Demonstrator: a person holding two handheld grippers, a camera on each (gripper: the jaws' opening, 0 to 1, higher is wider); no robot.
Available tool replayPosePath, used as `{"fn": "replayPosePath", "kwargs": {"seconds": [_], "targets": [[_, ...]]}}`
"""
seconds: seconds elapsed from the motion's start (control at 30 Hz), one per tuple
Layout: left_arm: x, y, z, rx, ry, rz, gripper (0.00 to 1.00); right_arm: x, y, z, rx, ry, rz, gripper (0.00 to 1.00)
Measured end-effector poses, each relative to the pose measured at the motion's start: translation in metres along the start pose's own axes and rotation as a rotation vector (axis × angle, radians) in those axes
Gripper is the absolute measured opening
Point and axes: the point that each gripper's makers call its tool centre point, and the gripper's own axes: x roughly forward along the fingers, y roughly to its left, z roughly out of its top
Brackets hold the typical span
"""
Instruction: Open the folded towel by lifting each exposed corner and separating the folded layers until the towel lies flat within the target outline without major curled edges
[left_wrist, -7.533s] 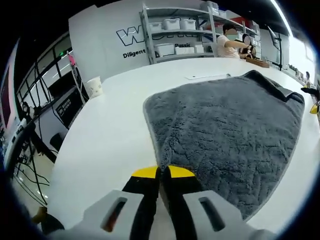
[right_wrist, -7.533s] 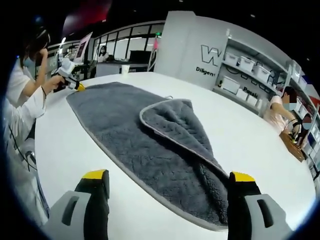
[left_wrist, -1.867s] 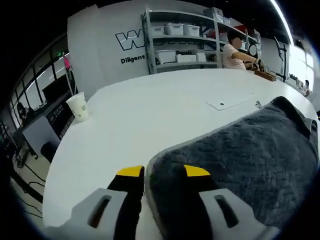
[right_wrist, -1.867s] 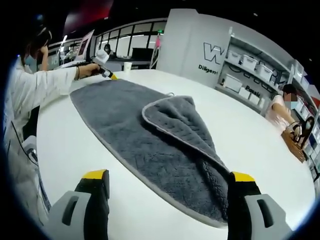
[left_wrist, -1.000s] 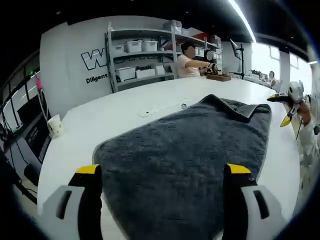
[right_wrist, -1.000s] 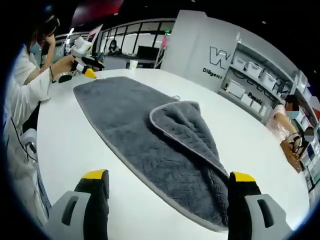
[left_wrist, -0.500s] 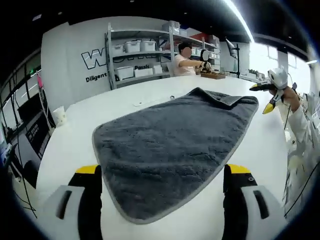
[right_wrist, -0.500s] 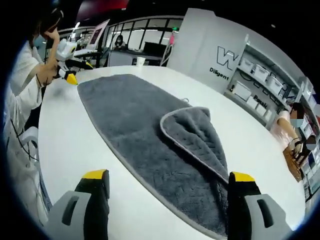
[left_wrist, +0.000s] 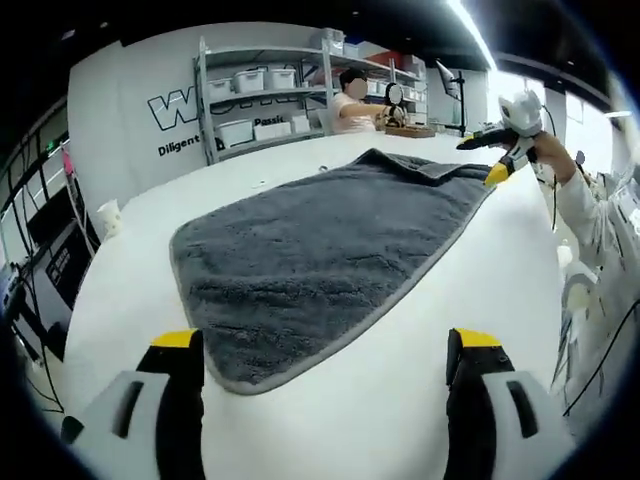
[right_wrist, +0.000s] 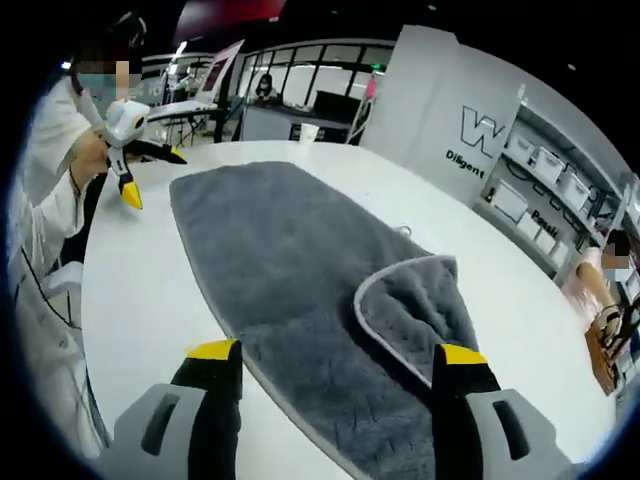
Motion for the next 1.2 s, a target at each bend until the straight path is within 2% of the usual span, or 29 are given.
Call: {"fn": "replayPosePath", "kwargs": {"seconds": [0.1,0.17,0.2,0.33,0.43,0.67,0.87,1.0,1.2], "targets": [[-0.004,0.002,-0.002,-0.018,-0.009,0.009,0.99,0.013,-0.006,0.007,-0.02,-0.004,-0.029,0.68],[-0.009,0.003,-0.003,-0.003,-0.002,0.026,0.99,0.024,-0.01,0.015,-0.003,-0.044,-0.041,0.67],[-0.011,0.002,-0.003,0.002,-0.002,0.029,0.99,0.028,-0.01,0.015,-0.004,-0.043,-0.038,0.67],[-0.018,-0.005,-0.001,0.002,-0.017,0.023,0.99,0.052,-0.014,0.009,-0.024,0.004,-0.069,0.6],[-0.023,-0.01,0.001,0.013,-0.03,0.024,0.99,0.06,-0.016,0.006,-0.025,0.024,-0.075,0.53],[-0.032,-0.014,0.001,0.022,-0.051,0.018,0.99,0.075,-0.028,0.003,-0.058,0.047,-0.138,0.39],[-0.035,-0.011,0.001,0.014,-0.066,0.024,0.99,0.084,-0.032,0.003,-0.088,0.049,-0.153,0.2],[-0.036,-0.008,-0.002,0.007,-0.069,0.028,0.98,0.087,-0.038,-0.005,-0.079,0.074,-0.166,0.02],[-0.038,-0.005,-0.005,-0.005,-0.063,0.035,0.98,0.085,-0.039,-0.003,-0.066,0.039,-0.155,0.0]]}}
